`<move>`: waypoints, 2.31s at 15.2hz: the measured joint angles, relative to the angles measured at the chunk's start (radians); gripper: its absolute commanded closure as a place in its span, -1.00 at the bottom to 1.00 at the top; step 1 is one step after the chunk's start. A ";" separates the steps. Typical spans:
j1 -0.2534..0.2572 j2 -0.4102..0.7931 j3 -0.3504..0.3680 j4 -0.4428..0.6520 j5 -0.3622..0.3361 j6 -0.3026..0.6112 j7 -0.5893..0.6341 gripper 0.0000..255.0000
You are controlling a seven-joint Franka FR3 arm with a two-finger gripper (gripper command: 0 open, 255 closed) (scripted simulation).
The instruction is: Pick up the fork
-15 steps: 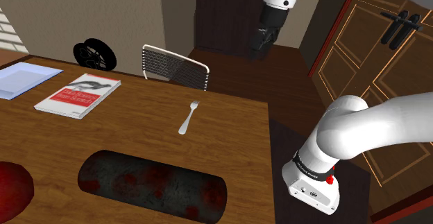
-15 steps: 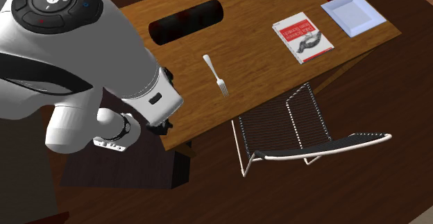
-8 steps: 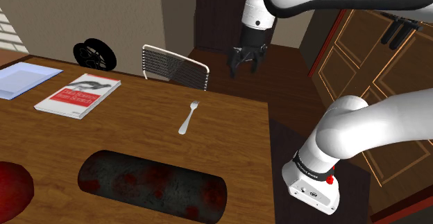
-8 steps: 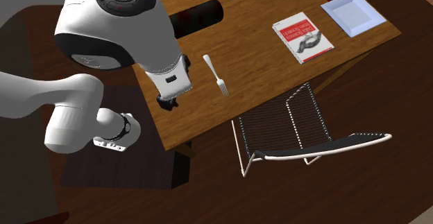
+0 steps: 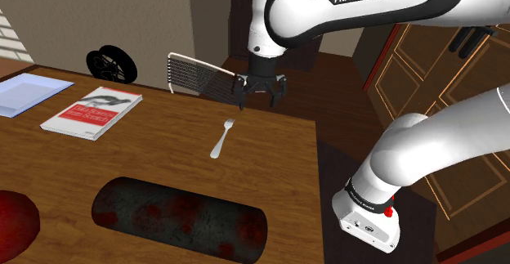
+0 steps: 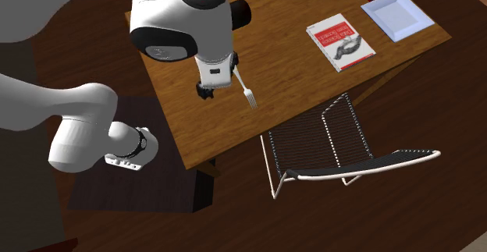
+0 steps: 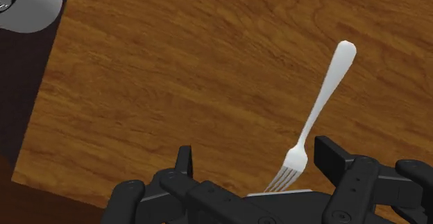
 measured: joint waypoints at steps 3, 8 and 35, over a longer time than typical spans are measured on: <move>-0.020 0.088 0.073 0.027 0.029 0.060 0.163 -1.00; -0.066 0.294 0.179 0.122 0.018 0.167 0.440 -1.00; -0.071 0.337 0.198 0.136 0.011 0.195 0.498 1.00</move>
